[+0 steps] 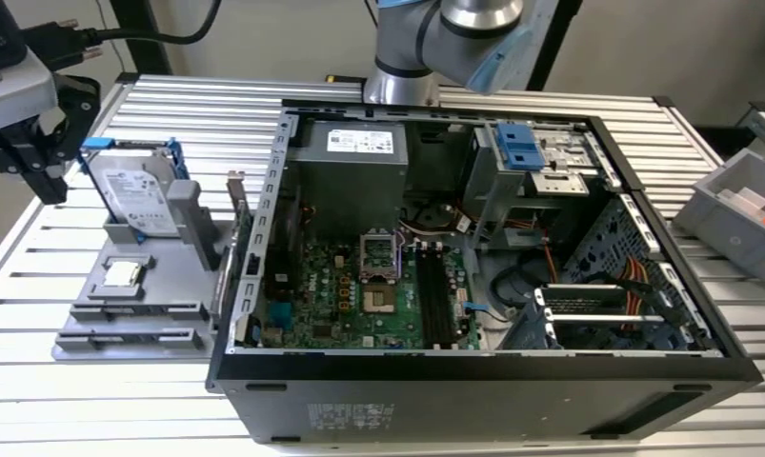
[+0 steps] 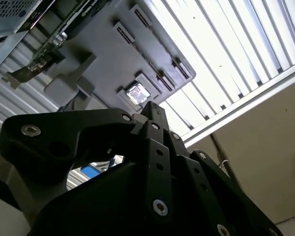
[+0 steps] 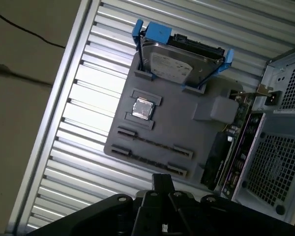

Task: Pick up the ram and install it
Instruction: 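Pick up the ram and move it above insertion slot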

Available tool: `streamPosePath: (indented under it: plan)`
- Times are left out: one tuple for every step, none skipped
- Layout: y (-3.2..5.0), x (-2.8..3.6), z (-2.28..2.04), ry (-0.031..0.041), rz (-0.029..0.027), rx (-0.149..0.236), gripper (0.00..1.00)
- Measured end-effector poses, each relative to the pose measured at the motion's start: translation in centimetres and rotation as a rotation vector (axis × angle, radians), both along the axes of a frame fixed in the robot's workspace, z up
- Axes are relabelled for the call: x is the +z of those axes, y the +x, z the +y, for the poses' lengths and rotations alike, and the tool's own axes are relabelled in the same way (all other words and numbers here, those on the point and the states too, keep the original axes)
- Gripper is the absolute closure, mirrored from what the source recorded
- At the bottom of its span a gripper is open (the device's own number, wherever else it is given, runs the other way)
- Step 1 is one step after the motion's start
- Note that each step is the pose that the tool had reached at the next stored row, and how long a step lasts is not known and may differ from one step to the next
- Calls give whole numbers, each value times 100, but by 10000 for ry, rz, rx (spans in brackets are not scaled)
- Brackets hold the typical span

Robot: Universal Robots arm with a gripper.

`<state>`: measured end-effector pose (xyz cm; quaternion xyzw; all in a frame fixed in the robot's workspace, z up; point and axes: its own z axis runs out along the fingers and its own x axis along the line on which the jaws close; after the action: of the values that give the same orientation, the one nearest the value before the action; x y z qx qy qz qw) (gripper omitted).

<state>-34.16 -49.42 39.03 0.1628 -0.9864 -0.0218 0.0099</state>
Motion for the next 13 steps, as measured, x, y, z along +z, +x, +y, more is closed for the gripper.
streamPosePath:
  plan:
    - [0,-1,0,1,-1,86,100]
    - [0,-1,0,1,-2,163,100]
    - [0,0,0,0,0,250,100]
    - [0,0,0,0,0,329,100]
    - [0,-1,0,0,0,412,100]
    - [0,-1,0,1,-1,500,100]
    - [0,-1,0,1,-1,580,100]
    - [0,0,0,0,0,661,100]
    - [0,-1,0,1,-1,736,100]
    - [0,-1,0,1,-1,819,100]
    - [0,0,0,1,0,897,100]
    - [0,-1,0,0,-1,980,100]
    - [0,-1,0,1,-1,1059,100]
